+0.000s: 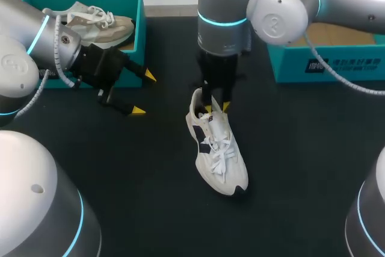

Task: Take the shoe out of the shoebox, open the shoe tongue, remove and reinsert the insole, then place the shoe into the shoebox

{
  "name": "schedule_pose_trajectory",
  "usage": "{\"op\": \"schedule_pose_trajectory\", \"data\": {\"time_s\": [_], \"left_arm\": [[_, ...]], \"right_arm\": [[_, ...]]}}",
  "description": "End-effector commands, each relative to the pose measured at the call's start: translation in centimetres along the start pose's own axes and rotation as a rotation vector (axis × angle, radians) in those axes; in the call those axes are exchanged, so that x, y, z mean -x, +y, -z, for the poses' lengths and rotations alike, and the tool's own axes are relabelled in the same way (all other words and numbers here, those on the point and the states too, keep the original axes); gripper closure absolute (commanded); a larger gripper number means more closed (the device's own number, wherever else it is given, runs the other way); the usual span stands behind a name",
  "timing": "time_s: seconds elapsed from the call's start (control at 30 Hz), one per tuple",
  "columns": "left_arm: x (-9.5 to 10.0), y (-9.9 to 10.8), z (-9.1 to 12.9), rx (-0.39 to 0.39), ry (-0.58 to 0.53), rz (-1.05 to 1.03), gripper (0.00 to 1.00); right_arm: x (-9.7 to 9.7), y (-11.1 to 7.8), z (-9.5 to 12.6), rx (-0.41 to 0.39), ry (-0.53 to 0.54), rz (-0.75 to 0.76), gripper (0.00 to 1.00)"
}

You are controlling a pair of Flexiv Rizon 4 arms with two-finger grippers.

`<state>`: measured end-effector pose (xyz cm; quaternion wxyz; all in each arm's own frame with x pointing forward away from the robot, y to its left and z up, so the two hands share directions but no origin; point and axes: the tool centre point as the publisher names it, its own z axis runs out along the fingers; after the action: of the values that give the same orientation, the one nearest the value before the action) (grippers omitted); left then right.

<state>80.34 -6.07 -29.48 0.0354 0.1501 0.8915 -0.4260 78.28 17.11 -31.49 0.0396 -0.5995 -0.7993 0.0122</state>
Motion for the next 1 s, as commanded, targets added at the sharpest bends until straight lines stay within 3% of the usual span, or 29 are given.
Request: {"op": "schedule_pose_trajectory", "data": {"time_s": [0.03,0.1,0.53,0.6,0.7,0.77,0.97,1.0], "left_arm": [[0.0,0.0,0.0,0.003,0.002,0.0,0.0],[0.0,0.0,0.0,0.003,0.002,0.0,0.0],[0.0,0.0,0.0,0.003,0.002,0.0,0.0],[0.0,0.0,0.0,0.003,0.002,0.0,0.0],[0.0,0.0,0.0,0.003,0.002,0.0,0.0],[0.0,0.0,0.0,0.003,0.002,0.0,0.0],[0.0,0.0,0.0,0.003,0.002,0.0,0.0],[0.0,0.0,0.0,0.003,0.002,0.0,0.0]], "right_arm": [[-1.2,0.5,3.2,0.067,-0.073,0.381,0.56],[-1.4,0.9,3.8,0.059,-0.102,0.43,0.0],[-1.4,0.9,3.8,0.059,-0.102,0.43,0.0],[-1.5,1.3,4.5,0.046,-0.162,0.597,0.0],[-0.3,2.1,5.9,0.086,-0.218,0.727,0.0],[0.3,3.0,6.3,0.062,-0.263,0.85,0.0],[0.6,5.4,5.3,0.023,-0.296,1.142,0.0],[0.4,5.8,5.2,0.053,-0.285,1.158,0.0]]}}
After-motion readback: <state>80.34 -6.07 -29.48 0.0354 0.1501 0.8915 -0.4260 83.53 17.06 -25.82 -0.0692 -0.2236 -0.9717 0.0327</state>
